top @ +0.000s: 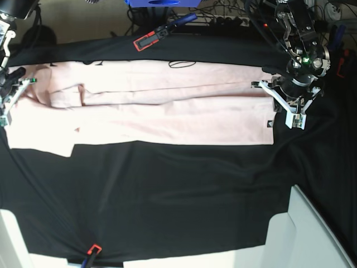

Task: Fold the T-shirt properly
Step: 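Pull the shirt strip back with both grippers to straighten it, then open the left gripper and regrasp the strip end nearer the middle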

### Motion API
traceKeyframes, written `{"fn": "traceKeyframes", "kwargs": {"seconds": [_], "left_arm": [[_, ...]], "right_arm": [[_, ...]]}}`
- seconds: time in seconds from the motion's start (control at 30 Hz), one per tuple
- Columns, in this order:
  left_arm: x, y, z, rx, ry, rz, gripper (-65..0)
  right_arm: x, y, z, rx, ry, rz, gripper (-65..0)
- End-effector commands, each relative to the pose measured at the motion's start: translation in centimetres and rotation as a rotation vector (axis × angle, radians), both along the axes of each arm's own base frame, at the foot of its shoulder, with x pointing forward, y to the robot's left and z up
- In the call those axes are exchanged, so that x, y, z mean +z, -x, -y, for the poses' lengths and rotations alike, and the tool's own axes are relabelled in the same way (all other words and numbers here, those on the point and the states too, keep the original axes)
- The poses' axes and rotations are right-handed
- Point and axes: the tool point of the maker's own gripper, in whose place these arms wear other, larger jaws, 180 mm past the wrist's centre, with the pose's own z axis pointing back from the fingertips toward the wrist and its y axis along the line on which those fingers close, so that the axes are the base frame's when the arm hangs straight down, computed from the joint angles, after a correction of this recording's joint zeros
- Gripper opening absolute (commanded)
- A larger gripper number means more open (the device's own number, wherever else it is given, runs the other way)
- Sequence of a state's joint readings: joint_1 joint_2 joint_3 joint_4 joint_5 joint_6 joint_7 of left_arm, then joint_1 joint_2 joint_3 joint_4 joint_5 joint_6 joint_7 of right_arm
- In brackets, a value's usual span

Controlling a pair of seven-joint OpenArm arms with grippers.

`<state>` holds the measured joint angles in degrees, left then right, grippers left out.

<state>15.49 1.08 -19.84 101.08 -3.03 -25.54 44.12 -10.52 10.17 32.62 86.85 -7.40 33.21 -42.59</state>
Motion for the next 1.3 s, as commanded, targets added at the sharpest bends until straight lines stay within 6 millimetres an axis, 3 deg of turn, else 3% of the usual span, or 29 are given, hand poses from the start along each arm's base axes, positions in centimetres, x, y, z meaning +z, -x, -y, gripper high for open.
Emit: {"fn": "traceKeyframes", "kwargs": {"seconds": [0.0, 0.97, 1.1, 1.17, 1.27], "left_arm": [[0.9, -0.5, -0.3, -0.003, -0.010, 0.036, -65.0], [-0.4, 1.9, -0.4, -0.002, -0.012, -0.021, -65.0], [0.5, 1.5, -2.3, 0.051, -0.033, 0.006, -64.8], [0.8, 1.2, -3.3, 0.080, -0.039, 0.018, -59.5], [1.1, 0.7, -3.9, 0.090, -0.044, 0.029, -46.2]], "right_arm": [[1.4, -0.5, 1.5, -0.016, 0.036, 0.036, -65.0], [0.0, 1.3, 1.1, -0.037, 0.018, -0.041, -64.3], [-0.3, 1.6, 0.4, -0.044, 0.003, -0.042, -54.1], [-0.6, 2.2, 0.2, -0.045, -0.003, -0.052, -50.8], [-0.8, 2.3, -0.1, -0.038, -0.007, -0.059, -49.6]]}}
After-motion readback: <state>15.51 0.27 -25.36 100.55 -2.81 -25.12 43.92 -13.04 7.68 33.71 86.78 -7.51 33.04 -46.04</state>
